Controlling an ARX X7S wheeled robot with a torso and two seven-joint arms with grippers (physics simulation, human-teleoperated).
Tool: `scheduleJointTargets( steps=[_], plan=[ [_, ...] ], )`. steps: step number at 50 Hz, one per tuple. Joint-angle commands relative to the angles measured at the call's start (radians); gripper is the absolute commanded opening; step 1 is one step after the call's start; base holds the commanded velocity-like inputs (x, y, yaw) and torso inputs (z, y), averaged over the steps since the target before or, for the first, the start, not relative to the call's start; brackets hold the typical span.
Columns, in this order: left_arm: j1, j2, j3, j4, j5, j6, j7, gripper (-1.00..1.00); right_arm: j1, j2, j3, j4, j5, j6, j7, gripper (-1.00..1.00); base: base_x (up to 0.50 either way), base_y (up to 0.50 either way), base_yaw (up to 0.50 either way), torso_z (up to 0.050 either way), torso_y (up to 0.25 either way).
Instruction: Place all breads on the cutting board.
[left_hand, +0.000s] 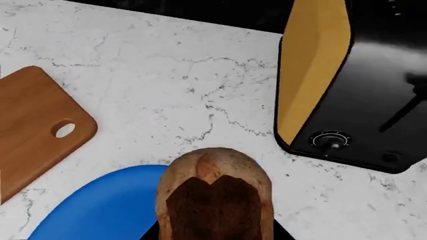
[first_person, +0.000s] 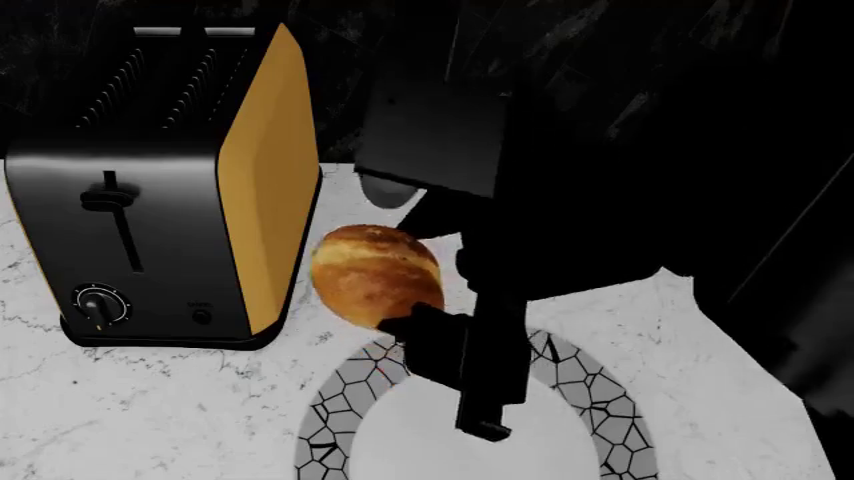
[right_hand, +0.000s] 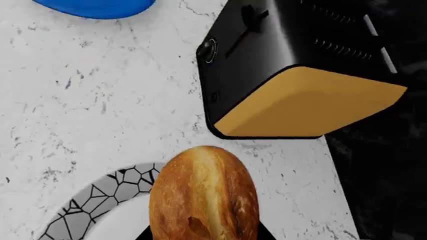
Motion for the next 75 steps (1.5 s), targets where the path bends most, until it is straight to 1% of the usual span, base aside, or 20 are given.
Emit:
scheduleJointTargets(
  steps=[1, 3, 4, 8, 10, 11, 16, 19, 20, 21, 24, 25, 28, 29, 32, 38, 44, 52, 58, 75],
  plan=[
    [-0.163, 0.122, -0.151, 0.003, 0.132, 0.042, 0.087, -1.0, -0.036, 0.028, 0.179, -0.068, 0.15, 0.041, 0.24, -1.0, 0.0, 0.0, 0.0, 0.0, 0.0],
    [-0.174, 0.147, -0.161, 0.009, 0.171, 0.042, 0.106, -1.0, -0.041, 0.023, 0.188, -0.061, 0.147, 0.05, 0.288, -1.0, 0.0, 0.0, 0.0, 0.0, 0.0],
    [-0.161, 0.152, -0.173, 0.013, 0.177, 0.083, 0.147, -1.0, -0.044, 0.027, 0.195, -0.062, 0.158, 0.056, 0.298, -1.0, 0.0, 0.0, 0.0, 0.0, 0.0],
    [-0.154, 0.167, -0.168, 0.018, 0.229, 0.076, 0.156, -1.0, -0.061, 0.049, 0.205, -0.101, 0.147, 0.05, 0.358, -1.0, 0.0, 0.0, 0.0, 0.0, 0.0],
    [-0.153, 0.173, -0.172, 0.026, 0.257, 0.085, 0.17, -1.0, -0.081, 0.055, 0.242, -0.118, 0.194, 0.066, 0.433, -1.0, 0.0, 0.0, 0.0, 0.0, 0.0],
    [-0.135, 0.164, -0.185, 0.025, 0.225, 0.14, 0.19, -1.0, -0.086, 0.054, 0.263, -0.116, 0.227, 0.077, 0.461, -1.0, 0.0, 0.0, 0.0, 0.0, 0.0],
    [-0.186, 0.201, -0.2, 0.053, 0.311, 0.094, 0.183, -1.0, -0.119, 0.056, 0.37, -0.115, 0.398, 0.139, 0.687, -1.0, 0.0, 0.0, 0.0, 0.0, 0.0],
    [-0.18, 0.206, -0.207, 0.051, 0.308, 0.118, 0.189, -1.0, -0.131, 0.056, 0.414, -0.122, 0.462, 0.147, 0.795, -1.0, 0.0, 0.0, 0.0, 0.0, 0.0],
    [-0.111, 0.183, -0.234, 0.037, 0.205, 0.268, 0.228, -1.0, -0.143, 0.063, 0.436, -0.138, 0.485, 0.137, 0.837, -1.0, 0.0, 0.0, 0.0, 0.0, 0.0],
    [-0.136, 0.194, -0.216, 0.043, 0.312, 0.212, 0.214, -1.0, -0.157, 0.068, 0.456, -0.14, 0.514, 0.134, 0.903, -1.0, 0.0, 0.0, 0.0, 0.0, 0.0],
    [-0.12, 0.189, -0.223, 0.054, 0.336, 0.243, 0.236, -1.0, -0.204, 0.086, 0.492, -0.171, 0.543, 0.108, 1.042, -1.0, 0.0, 0.0, 0.0, 0.0, 0.0],
    [-0.124, 0.19, -0.223, 0.062, 0.358, 0.238, 0.237, -1.0, -0.211, 0.089, 0.488, -0.181, 0.531, 0.105, 1.051, -1.0, 0.0, 0.0, 0.0, 0.0, 0.0],
    [-0.139, 0.208, -0.2, 0.071, 0.422, 0.176, 0.208, -1.0, -0.236, 0.096, 0.504, -0.172, 0.534, 0.1, 1.179, -1.0, 0.0, 0.0, 0.0, 0.0, 0.0],
    [-0.135, 0.21, -0.196, 0.07, 0.426, 0.173, 0.204, -1.0, -0.235, 0.099, 0.494, -0.182, 0.516, 0.108, 1.195, -1.0, 0.0, 0.0, 0.0, 0.0, 0.0],
    [-0.106, 0.201, -0.197, 0.099, 0.439, 0.212, 0.212, -1.0, -0.277, 0.113, 0.537, -0.193, 0.584, 0.08, 1.289, -1.0, 0.0, 0.0, 0.0, 0.0, 0.0],
    [-0.127, 0.195, -0.214, 0.158, 0.458, 0.212, 0.177, -1.0, -0.314, 0.153, 0.584, -0.241, 0.613, 0.041, 1.41, -1.0, 0.0, 0.0, 0.0, 0.0, 0.0],
    [-0.141, 0.198, -0.221, 0.169, 0.453, 0.201, 0.16, -1.0, -0.35, 0.187, 0.6, -0.28, 0.636, 0.025, 1.465, -1.0, 0.0, 0.0, 0.0, 0.0, 0.0],
    [-0.108, 0.186, -0.223, 0.17, 0.474, 0.247, 0.156, -1.0, -0.377, 0.205, 0.618, -0.303, 0.642, -0.001, 1.513, -1.0, 0.0, 0.0, 0.0, 0.0, 0.0],
    [-0.092, 0.2, -0.224, 0.157, 0.488, 0.275, 0.151, -1.0, -0.419, 0.214, 0.62, -0.358, 0.619, -0.031, 1.547, -1.0, -0.06, 0.01, 0.0, 0.0, 0.0],
    [-0.088, 0.222, -0.226, 0.158, 0.511, 0.277, 0.135, -1.0, -0.473, 0.239, 0.645, -0.385, 0.612, -0.087, 1.549, -1.0, -0.23, 0.11, 0.0, 0.0, 0.0]
  ],
)
